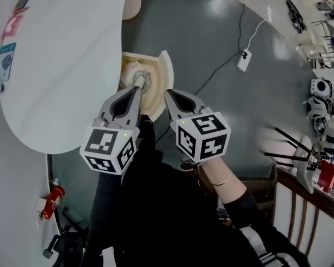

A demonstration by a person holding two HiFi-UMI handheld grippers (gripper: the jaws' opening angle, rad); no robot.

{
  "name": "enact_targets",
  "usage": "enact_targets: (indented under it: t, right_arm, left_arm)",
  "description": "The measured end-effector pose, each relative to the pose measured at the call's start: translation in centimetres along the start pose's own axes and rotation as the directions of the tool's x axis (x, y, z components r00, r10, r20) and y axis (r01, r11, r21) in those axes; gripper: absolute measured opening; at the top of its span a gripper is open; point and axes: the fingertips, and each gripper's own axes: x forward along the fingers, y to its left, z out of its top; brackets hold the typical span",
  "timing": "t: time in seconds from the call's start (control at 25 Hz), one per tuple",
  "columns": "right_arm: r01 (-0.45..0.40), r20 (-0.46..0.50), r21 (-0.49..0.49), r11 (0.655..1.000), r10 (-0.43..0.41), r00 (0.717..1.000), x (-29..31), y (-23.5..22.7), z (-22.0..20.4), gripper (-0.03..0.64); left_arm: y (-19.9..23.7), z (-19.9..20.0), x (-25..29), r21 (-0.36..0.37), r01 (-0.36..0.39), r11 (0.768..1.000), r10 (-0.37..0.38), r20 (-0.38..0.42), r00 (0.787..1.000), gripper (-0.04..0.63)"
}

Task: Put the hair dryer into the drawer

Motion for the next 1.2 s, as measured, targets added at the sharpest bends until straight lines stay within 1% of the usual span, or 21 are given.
enact_targets:
  t: [0.16,0.36,0.52,0.64,0.84,1.0,1.08,1.2]
  right_arm:
    - [-0.005,0.074,-0.005,1.000,0.005,0.997,-1.9,0.2,0.9,0.002]
    - [-0.001,0.166,-0.043,0.999,0.008,0.986,-4.4,1.1,1.8,0.002]
    - [-0.012,0.255,-0.045,0.999,0.024,0.967,-6.7,1.9,2.4,0.002]
    - [0.021,0.325,-0.057,0.998,-0.002,0.946,-8.8,2.0,2.7,0.002]
    - [0.080,0.433,-0.058,0.995,-0.047,0.900,-13.5,2.5,2.9,0.002]
    - [0.117,0.510,-0.042,0.992,-0.079,0.856,-17.7,3.0,3.0,0.002]
    - [0.127,0.555,-0.036,0.991,-0.086,0.828,-19.9,3.3,3.0,0.002]
    - [0.156,0.626,-0.041,0.987,-0.096,0.774,-23.1,3.8,3.2,0.002]
  left_arm:
    - [-0.9,1.1,-1.8,0.034,0.026,0.999,-0.028,0.035,0.999,0.009]
    - [-1.4,2.0,-3.9,0.056,0.023,0.998,-0.026,0.054,0.998,0.009]
    - [-2.2,2.5,-5.7,0.077,0.013,0.997,-0.020,0.082,0.996,0.009]
    - [-3.0,3.0,-7.4,0.103,0.012,0.995,-0.023,0.110,0.994,0.009]
    - [-4.7,4.2,-10.3,0.159,0.012,0.987,-0.037,0.157,0.987,0.009]
    - [-6.2,5.4,-12.4,0.176,0.019,0.984,-0.056,0.205,0.977,0.009]
    - [-7.0,5.8,-13.2,0.187,0.023,0.982,-0.065,0.220,0.973,0.009]
    - [-8.6,6.2,-14.3,0.209,0.031,0.977,-0.081,0.235,0.968,0.009]
